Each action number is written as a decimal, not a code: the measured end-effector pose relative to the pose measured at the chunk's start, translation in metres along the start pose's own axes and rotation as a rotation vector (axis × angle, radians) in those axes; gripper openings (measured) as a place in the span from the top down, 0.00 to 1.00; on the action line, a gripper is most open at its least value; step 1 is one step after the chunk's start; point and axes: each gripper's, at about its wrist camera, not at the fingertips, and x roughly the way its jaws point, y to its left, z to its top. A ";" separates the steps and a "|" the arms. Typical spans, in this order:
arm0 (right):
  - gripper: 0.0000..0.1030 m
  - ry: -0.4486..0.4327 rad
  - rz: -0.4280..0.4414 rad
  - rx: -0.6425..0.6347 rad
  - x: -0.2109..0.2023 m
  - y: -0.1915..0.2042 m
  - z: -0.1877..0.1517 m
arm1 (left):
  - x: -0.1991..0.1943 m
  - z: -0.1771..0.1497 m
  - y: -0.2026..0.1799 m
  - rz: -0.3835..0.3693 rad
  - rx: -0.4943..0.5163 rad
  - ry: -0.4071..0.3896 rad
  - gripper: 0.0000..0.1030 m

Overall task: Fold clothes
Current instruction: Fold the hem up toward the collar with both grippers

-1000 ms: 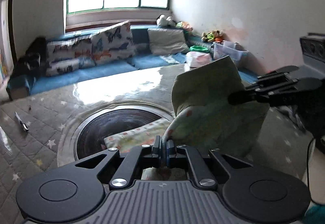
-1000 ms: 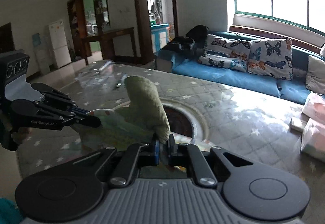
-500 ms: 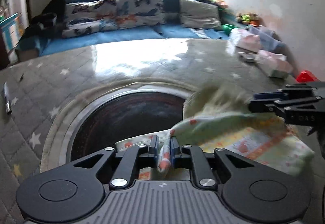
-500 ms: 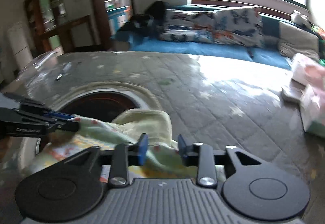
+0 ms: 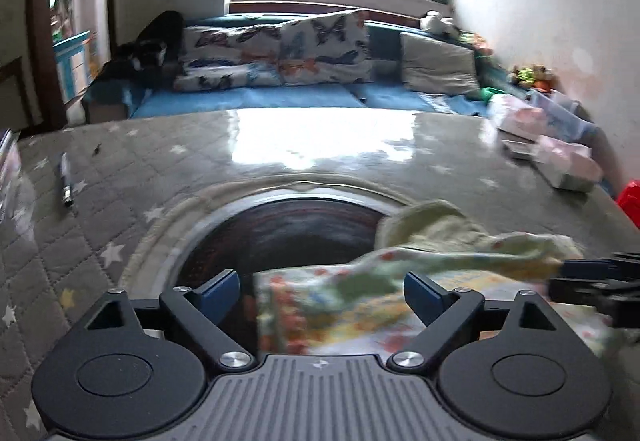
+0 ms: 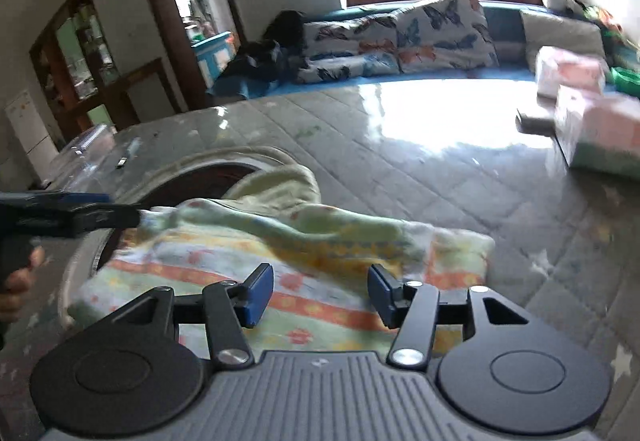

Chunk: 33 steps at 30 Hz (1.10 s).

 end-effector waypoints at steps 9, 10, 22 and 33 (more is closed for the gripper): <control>0.51 -0.034 0.031 0.014 -0.004 0.000 0.008 | -0.006 -0.026 -0.028 -0.025 0.071 0.010 0.00; 0.52 -0.029 0.044 0.005 -0.002 0.003 0.010 | -0.005 -0.028 -0.029 -0.026 0.074 0.013 0.00; 0.55 0.029 0.004 -0.017 0.049 0.015 0.032 | 0.010 -0.048 -0.017 -0.021 0.043 0.074 0.00; 0.54 0.077 0.043 -0.187 0.056 0.065 0.033 | 0.009 -0.050 -0.015 -0.020 0.032 0.072 0.00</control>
